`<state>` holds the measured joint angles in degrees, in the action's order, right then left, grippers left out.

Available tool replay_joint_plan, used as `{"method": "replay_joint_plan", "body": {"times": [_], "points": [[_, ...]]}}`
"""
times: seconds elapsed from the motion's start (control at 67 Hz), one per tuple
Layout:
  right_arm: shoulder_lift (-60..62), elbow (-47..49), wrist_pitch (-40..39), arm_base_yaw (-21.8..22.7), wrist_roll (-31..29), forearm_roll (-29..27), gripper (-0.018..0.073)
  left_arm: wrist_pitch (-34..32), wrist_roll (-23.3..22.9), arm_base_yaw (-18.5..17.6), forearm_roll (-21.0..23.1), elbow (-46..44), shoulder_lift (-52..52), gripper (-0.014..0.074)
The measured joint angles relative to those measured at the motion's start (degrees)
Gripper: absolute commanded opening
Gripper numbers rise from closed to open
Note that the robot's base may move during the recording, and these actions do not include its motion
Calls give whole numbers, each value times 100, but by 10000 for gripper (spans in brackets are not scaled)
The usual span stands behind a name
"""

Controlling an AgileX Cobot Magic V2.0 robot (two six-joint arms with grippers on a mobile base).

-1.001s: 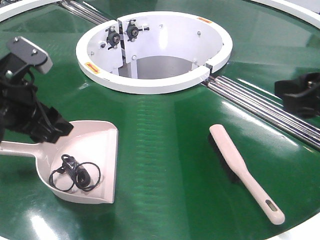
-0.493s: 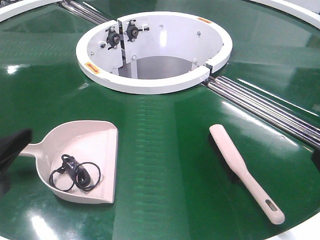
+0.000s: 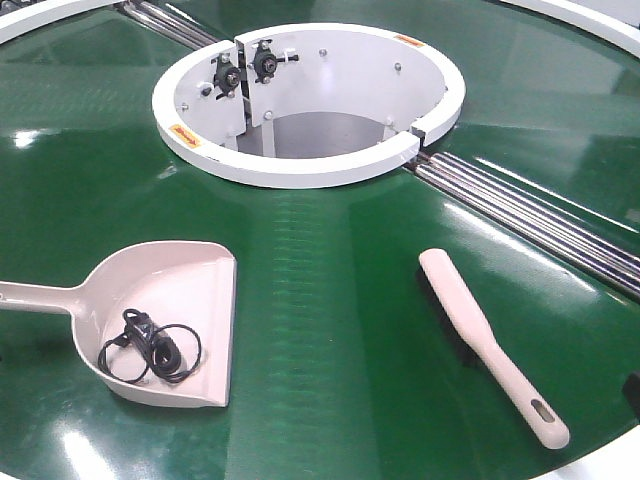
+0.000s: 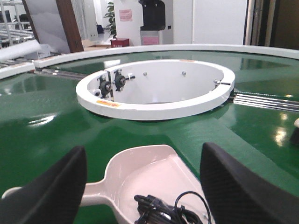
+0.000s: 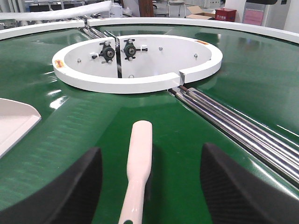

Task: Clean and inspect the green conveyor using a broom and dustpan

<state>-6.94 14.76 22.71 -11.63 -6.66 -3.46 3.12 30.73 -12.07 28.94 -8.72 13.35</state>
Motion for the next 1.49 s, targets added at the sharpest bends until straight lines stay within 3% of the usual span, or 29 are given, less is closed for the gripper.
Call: {"method": "replay_joint_plan", "body": {"times": [0.075,0.194,0.209,0.239,1.075,1.15,1.21,1.374,1.493], "points": [[0,0,-21,0,0,0,249,-71,0,0,7,28,0,362],[0,0,-15,0,0,0,-17,-88,0,0,17,28,0,92],[0,0,-15,0,0,0,-17,-88,0,0,17,28,0,31],[0,0,-15,0,0,0,-15,-88,0,0,17,28,0,-10],[0,0,35,0,0,0,-9,-94,0,0,17,61,-8,-7],[0,0,35,0,0,0,-9,-87,-56,0,-229,123,-67,-7],[0,0,39,0,0,0,-9,-95,-387,0,-622,202,-169,-7],[0,0,45,0,0,0,-9,-389,-2287,0,-2265,758,-692,-7],[0,0,45,0,0,0,-10,-509,-2961,92,-2752,1017,-1217,-7]]}}
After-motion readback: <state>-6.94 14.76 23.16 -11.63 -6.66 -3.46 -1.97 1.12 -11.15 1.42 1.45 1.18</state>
